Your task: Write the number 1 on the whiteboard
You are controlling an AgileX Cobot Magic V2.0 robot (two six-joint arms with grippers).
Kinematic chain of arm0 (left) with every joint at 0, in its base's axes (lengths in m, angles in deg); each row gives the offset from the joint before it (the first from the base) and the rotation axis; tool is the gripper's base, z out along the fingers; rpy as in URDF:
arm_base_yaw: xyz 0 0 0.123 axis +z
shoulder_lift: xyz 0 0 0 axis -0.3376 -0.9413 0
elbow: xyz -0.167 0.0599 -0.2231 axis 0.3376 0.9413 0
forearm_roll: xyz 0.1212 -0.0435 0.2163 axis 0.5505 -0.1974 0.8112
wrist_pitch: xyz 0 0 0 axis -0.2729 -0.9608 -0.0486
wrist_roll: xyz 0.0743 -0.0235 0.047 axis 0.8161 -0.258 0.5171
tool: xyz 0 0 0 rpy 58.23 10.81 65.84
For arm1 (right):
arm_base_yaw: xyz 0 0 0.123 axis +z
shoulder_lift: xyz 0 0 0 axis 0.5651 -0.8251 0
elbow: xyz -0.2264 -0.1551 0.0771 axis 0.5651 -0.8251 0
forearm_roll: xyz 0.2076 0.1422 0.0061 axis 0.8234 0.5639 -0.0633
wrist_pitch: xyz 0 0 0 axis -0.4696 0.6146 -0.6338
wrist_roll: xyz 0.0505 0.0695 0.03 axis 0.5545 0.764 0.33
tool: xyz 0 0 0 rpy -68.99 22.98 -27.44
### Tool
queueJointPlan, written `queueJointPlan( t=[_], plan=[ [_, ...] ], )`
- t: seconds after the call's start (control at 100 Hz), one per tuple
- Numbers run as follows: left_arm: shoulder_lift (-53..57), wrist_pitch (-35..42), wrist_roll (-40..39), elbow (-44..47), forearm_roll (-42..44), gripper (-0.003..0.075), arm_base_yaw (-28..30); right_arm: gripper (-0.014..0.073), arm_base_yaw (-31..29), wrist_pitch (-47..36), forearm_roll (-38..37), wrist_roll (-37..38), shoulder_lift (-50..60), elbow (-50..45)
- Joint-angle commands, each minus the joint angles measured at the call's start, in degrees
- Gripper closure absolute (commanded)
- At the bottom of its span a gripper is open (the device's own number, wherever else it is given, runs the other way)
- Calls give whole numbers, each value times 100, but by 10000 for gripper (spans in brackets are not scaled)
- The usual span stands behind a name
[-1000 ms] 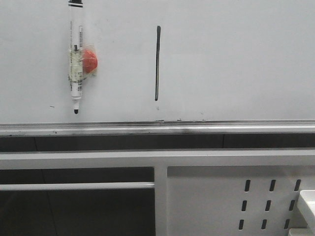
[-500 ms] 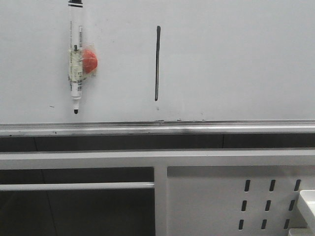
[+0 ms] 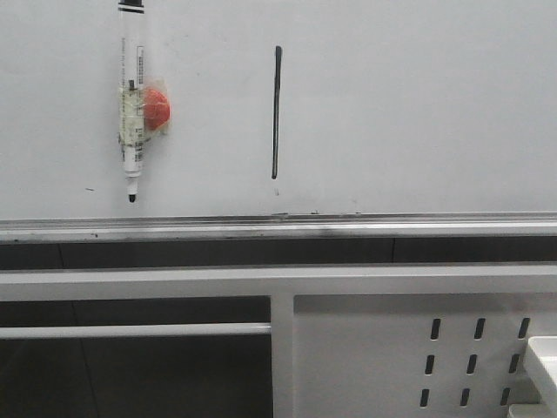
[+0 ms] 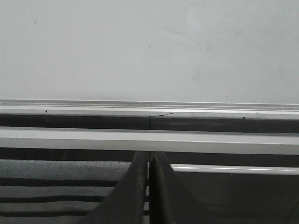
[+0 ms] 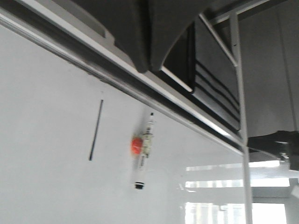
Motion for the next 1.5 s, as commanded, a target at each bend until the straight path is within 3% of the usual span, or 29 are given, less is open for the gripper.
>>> queueJointPlan(
  t=[0.0, 0.25, 0.42, 0.51, 1.49],
  plan=[
    [130, 315, -3, 198, -65, 740, 17, 663, -731, -107, 39, 78, 50, -68],
    [130, 315, -3, 198, -65, 740, 17, 663, -3342, 332, 68, 265, 218, -68],
    [130, 315, -3, 198, -65, 740, 17, 663, -4254, 1227, 147, 300, 218, -68],
    [130, 315, -3, 198, -65, 740, 17, 663, -4333, 1731, 163, 300, 218, -78],
    [130, 315, -3, 198, -65, 740, 17, 663, -4333, 1740, 187, 302, 218, -78]
  ],
)
